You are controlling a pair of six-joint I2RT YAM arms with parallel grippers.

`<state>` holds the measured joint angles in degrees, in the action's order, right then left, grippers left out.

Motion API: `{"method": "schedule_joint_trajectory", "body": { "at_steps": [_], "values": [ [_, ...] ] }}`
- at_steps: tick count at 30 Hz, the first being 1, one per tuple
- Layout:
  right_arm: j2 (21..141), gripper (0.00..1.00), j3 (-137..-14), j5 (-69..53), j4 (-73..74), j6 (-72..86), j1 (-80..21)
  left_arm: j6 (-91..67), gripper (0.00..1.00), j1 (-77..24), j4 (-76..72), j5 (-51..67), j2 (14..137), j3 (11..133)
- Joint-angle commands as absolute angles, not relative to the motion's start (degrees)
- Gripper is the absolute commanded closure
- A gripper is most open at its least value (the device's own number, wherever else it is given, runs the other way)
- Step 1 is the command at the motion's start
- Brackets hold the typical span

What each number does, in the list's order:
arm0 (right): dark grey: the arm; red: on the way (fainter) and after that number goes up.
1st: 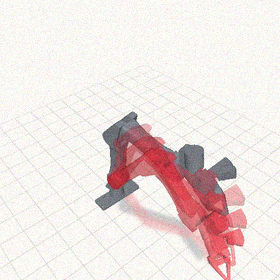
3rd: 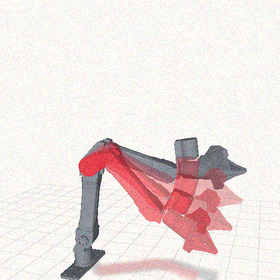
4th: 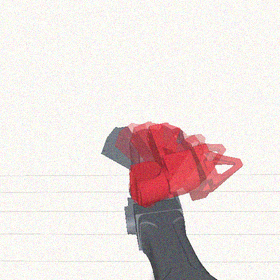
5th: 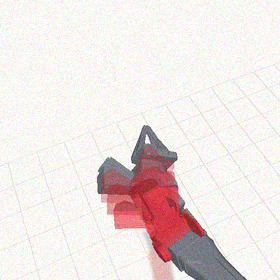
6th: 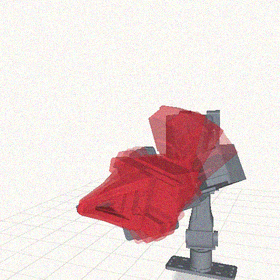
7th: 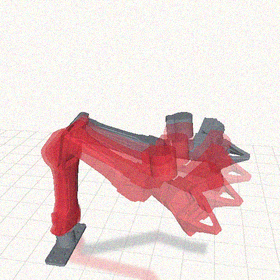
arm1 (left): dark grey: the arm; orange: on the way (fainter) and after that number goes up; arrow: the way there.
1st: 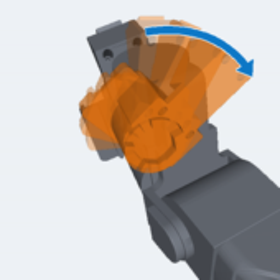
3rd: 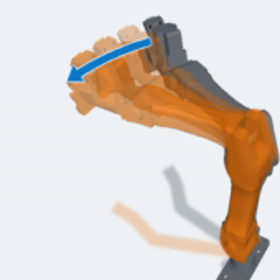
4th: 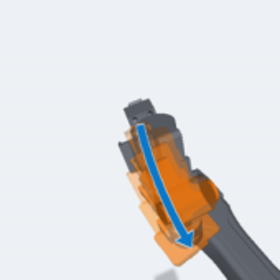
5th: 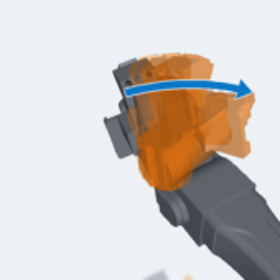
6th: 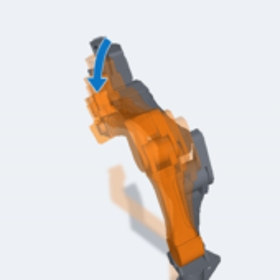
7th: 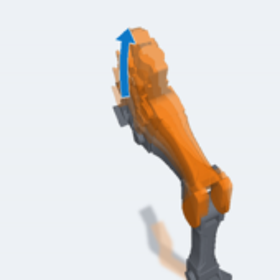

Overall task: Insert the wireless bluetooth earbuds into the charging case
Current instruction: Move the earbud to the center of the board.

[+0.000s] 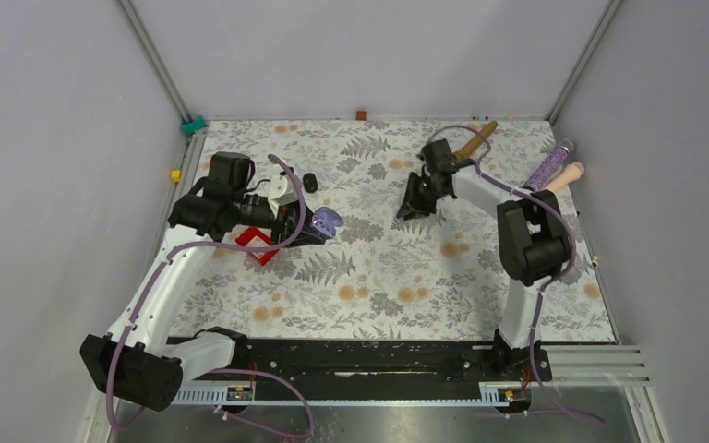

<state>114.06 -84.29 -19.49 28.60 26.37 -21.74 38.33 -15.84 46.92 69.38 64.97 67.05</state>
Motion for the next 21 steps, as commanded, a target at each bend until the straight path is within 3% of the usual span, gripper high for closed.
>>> {"method": "schedule_joint_trajectory", "body": {
  "at_steps": [1, 9, 11, 16, 21],
  "values": [
    [107.0, 0.73, -69.3, -21.6, 15.3, 33.1, -20.3, 40.1, 1.00, -15.6, 45.9, 73.2, 64.7, 68.2],
    [96.2, 0.72, -50.4, -20.5, 0.7, 41.5, -19.4, 40.1, 1.00, -16.1, 46.0, 73.6, 66.1, 68.4],
    [94.2, 0.66, -47.7, -20.8, -3.1, 43.0, -19.4, 40.3, 1.00, -16.3, 45.9, 73.6, 66.2, 68.4],
    [92.8, 0.45, -47.3, -23.1, -3.2, 40.5, -19.5, 40.6, 1.00, -16.6, 45.9, 73.4, 66.4, 68.5],
    [93.3, 0.47, -52.6, -23.8, 4.6, 35.3, -19.5, 40.7, 1.00, -16.9, 45.8, 73.0, 66.5, 68.5]
  ]
}}
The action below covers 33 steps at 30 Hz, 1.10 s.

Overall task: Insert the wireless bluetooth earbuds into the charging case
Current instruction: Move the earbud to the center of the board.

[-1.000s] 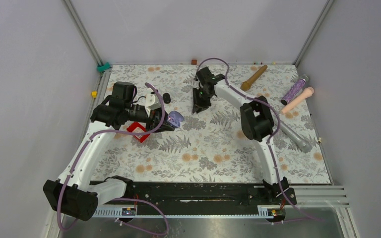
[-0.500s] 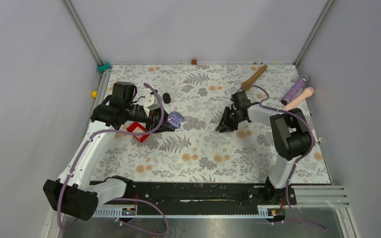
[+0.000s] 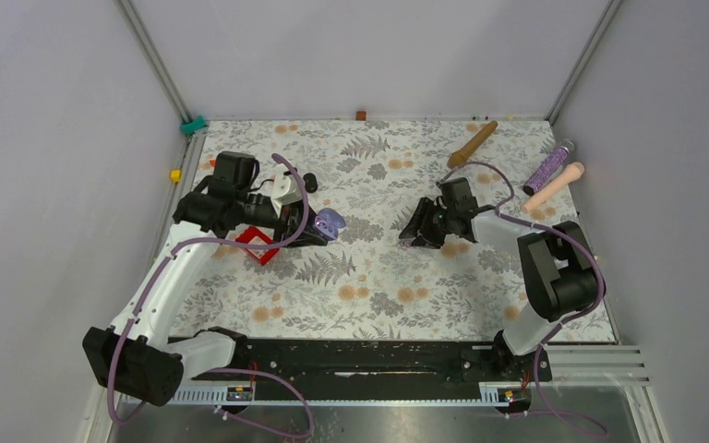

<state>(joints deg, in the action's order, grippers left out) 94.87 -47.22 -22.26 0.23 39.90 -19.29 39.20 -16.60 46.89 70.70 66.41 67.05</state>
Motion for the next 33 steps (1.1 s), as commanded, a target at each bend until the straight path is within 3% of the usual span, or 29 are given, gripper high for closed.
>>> {"method": "schedule_joint_trajectory", "body": {
  "at_steps": [1, 7, 17, 33],
  "values": [
    [93.3, 0.48, -54.5, -23.9, 7.0, 33.2, -19.5, 40.6, 1.00, -16.9, 45.9, 72.9, 66.5, 68.6],
    [96.4, 0.52, -68.4, -18.6, 19.4, 15.9, -19.3, 41.0, 1.00, -17.0, 45.9, 72.5, 66.1, 68.3],
    [116.8, 0.60, -89.8, -19.7, 45.5, -2.8, -19.2, 41.0, 1.00, -17.0, 45.9, 72.0, 65.6, 68.2],
    [118.9, 0.63, -87.7, -19.5, 49.4, -5.3, -19.2, 41.2, 1.00, -17.1, 45.9, 71.4, 65.2, 68.1]
  ]
}}
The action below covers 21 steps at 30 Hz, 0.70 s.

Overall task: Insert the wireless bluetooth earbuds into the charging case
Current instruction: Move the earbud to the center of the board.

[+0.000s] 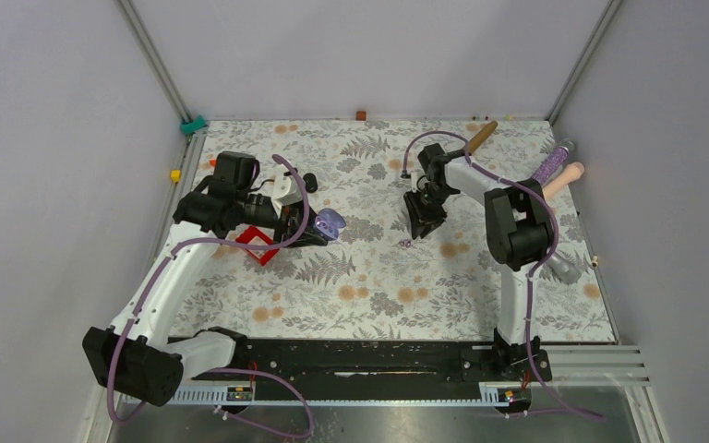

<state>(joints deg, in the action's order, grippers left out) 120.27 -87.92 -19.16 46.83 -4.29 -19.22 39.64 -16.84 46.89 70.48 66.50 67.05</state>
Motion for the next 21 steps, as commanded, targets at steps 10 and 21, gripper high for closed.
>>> {"method": "schedule_joint_trajectory", "body": {
  "at_steps": [10, 21],
  "values": [
    [120.1, 0.69, -90.2, -14.9, 49.3, -2.7, -21.6, 41.2, 1.00, -17.0, 45.9, 71.4, 65.1, 68.1],
    [121.9, 0.76, -91.3, -15.2, 50.3, -1.6, -23.3, 41.3, 1.00, -17.1, 45.9, 71.3, 64.5, 67.9]
  ]
}}
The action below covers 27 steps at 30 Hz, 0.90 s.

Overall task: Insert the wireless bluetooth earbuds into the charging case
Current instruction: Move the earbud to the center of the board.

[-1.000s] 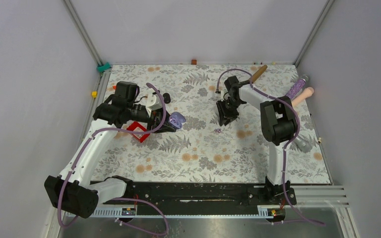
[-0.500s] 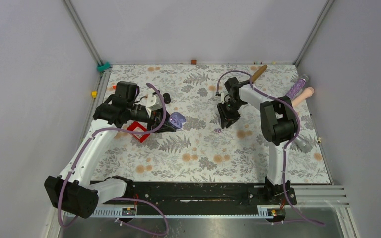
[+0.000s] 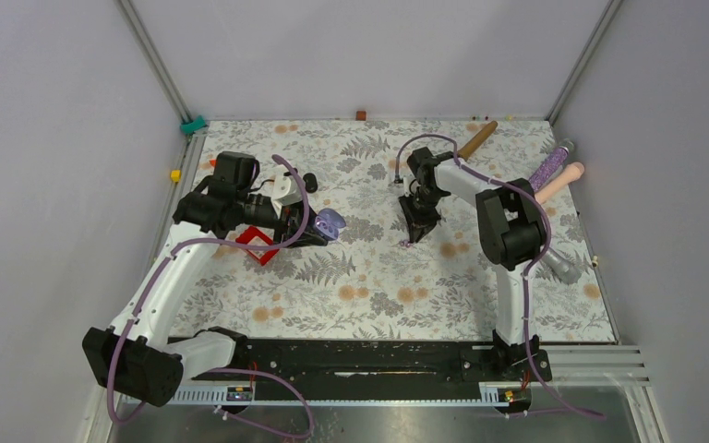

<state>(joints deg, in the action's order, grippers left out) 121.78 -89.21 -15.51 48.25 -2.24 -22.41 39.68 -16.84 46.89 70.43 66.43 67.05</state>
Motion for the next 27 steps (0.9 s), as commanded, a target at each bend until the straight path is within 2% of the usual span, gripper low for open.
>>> {"method": "schedule_joint_trajectory", "body": {
  "at_steps": [1, 15, 27],
  "values": [
    [121.6, 0.77, -91.1, -15.3, 50.4, -1.8, -23.6, 41.3, 1.00, -17.1, 45.9, 71.3, 64.4, 67.9],
    [119.1, 0.79, -87.3, -20.2, 51.1, -1.4, -28.2, 41.3, 1.00, -17.1, 45.8, 71.4, 64.2, 67.9],
    [116.6, 0.78, -88.2, -23.0, 52.1, -2.7, -26.5, 41.4, 1.00, -17.0, 45.9, 71.3, 64.1, 67.9]
  ]
}}
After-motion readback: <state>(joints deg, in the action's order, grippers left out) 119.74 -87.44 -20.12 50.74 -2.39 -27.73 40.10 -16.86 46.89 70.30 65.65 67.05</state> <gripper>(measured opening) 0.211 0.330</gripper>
